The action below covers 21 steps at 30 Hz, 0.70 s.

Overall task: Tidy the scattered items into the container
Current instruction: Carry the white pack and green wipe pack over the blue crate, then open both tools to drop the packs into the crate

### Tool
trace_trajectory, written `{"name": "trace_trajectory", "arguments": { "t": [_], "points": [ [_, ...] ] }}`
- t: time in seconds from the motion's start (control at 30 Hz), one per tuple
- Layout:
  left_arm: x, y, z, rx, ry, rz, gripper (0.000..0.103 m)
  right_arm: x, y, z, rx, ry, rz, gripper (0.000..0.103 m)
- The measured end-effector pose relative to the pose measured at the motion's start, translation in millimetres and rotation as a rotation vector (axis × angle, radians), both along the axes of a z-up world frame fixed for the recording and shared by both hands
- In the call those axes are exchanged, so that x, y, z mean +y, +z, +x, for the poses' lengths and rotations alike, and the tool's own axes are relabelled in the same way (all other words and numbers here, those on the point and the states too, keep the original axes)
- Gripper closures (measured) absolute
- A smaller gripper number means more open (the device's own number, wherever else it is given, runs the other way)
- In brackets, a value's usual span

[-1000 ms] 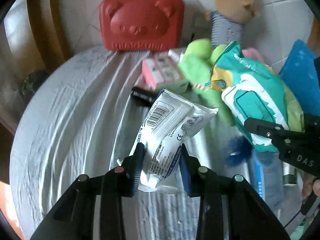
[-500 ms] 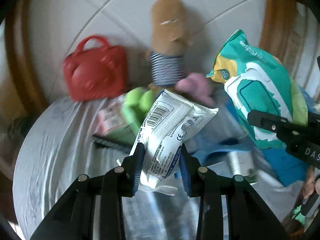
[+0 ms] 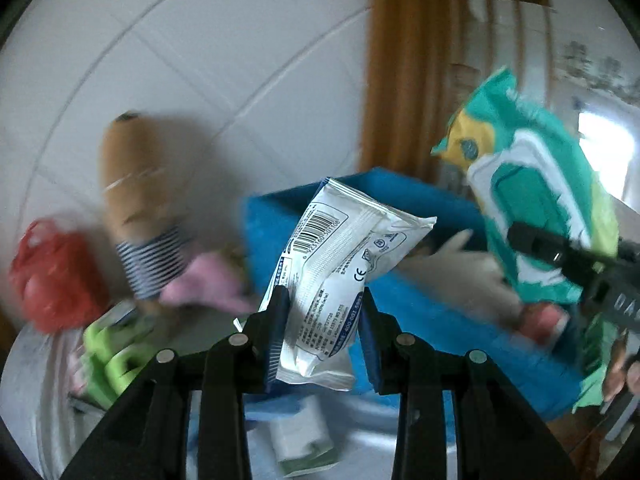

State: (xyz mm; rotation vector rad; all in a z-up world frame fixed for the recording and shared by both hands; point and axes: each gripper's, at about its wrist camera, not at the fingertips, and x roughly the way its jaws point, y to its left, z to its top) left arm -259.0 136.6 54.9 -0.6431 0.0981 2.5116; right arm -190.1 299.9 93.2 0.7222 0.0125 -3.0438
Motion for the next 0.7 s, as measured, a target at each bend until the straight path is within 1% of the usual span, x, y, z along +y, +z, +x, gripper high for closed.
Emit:
{"name": "trace_trajectory", "arguments": {
  "t": [0.1,0.17,0.27,0.37,0.4,0.43,0.47,0.5,0.53,0.57,0.6,0.7],
  "points": [
    [64,10,-3,-0.011,-0.07,-0.004,0.07,55,-1,7,-0.012,-0.062,-0.01,0.075],
    [94,10,-5,-0.022,-0.099,-0.012,0.07,88,-3,9,-0.026,-0.096,-0.026,0.075],
    [138,6,-8,-0.048,-0.134,-0.035,0.07,123,-11,7,-0.055,-0.126,-0.037,0.075],
    [162,-7,-14,-0.08,-0.142,-0.064,0.069,147,-25,1,-0.083,-0.132,-0.058,0.074],
    [169,-10,-14,-0.088,-0.142,-0.073,0.068,152,-29,-1,-0.088,-0.135,-0.061,0.072],
    [175,-12,-13,-0.096,-0.142,-0.08,0.066,156,-32,-2,-0.092,-0.139,-0.064,0.068],
    [179,-15,-14,-0.106,-0.14,-0.087,0.063,161,-35,-3,-0.095,-0.152,-0.063,0.061],
    [183,-19,-15,-0.115,-0.132,-0.096,0.05,164,-38,-3,-0.098,-0.16,-0.063,0.051],
    [184,-22,-13,-0.118,-0.124,-0.103,0.035,167,-41,-3,-0.101,-0.165,-0.067,0.043],
    [185,-24,-10,-0.117,-0.117,-0.107,0.03,171,-43,-4,-0.104,-0.171,-0.07,0.027],
    [187,-26,-10,-0.116,-0.11,-0.11,0.027,174,-46,-5,-0.107,-0.177,-0.07,0.014],
    [188,-31,-10,-0.121,-0.093,-0.116,0.027,180,-53,-7,-0.115,-0.187,-0.068,0.007]
  ]
}}
